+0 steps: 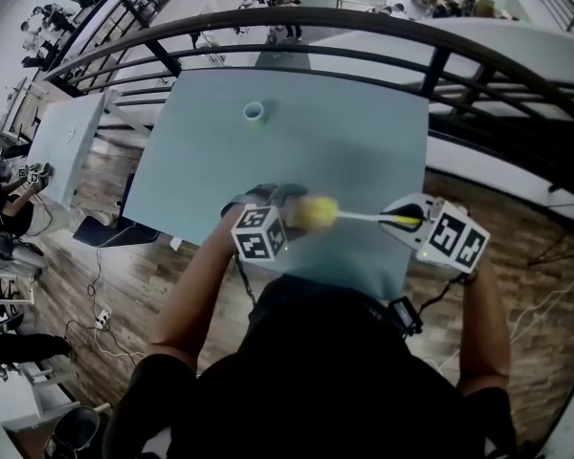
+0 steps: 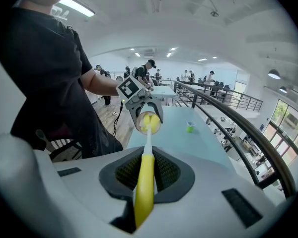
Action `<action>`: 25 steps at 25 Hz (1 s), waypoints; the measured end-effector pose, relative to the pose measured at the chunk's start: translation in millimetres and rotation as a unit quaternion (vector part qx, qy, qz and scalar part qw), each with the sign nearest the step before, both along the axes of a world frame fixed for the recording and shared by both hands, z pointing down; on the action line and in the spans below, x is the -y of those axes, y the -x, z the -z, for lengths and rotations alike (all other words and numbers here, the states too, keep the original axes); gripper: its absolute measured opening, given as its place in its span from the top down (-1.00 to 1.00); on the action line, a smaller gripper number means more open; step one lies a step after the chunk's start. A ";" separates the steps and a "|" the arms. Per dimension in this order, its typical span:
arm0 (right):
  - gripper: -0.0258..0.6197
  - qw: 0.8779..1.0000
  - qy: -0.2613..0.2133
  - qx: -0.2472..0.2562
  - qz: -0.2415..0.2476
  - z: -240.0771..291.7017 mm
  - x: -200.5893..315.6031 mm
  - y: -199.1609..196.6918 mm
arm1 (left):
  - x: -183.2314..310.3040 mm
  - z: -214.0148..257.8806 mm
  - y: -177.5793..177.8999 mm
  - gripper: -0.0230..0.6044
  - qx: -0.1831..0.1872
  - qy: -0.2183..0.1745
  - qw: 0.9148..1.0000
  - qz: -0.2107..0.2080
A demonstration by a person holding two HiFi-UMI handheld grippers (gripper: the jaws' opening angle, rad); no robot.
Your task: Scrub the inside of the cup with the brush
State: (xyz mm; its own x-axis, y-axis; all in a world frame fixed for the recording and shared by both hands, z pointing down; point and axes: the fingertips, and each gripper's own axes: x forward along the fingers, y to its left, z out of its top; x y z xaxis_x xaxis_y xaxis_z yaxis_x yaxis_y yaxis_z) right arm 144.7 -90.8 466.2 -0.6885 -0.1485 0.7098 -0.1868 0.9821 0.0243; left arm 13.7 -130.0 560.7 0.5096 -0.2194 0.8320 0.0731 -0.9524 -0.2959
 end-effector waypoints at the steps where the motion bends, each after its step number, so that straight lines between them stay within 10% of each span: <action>1: 0.80 1.000 -0.002 0.000 -0.002 0.6 -0.5 -3.1 | 0.8 -0.7 3.3 -0.23 0.000 0.000 1.000 0.003; 25: 0.80 0.999 -0.030 -0.011 0.023 3.6 -2.3 27.3 | -2.1 30.4 -14.0 -0.23 -0.055 0.001 0.998 -0.007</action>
State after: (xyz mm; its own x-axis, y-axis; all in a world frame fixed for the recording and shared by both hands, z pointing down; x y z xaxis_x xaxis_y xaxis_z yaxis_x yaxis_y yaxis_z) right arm 117.4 -88.5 462.7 -0.6799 -0.1596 0.7157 -0.1401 0.9863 0.0869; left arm 27.7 -127.9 530.3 0.6009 -0.2109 0.7710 0.0528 -0.9520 -0.3015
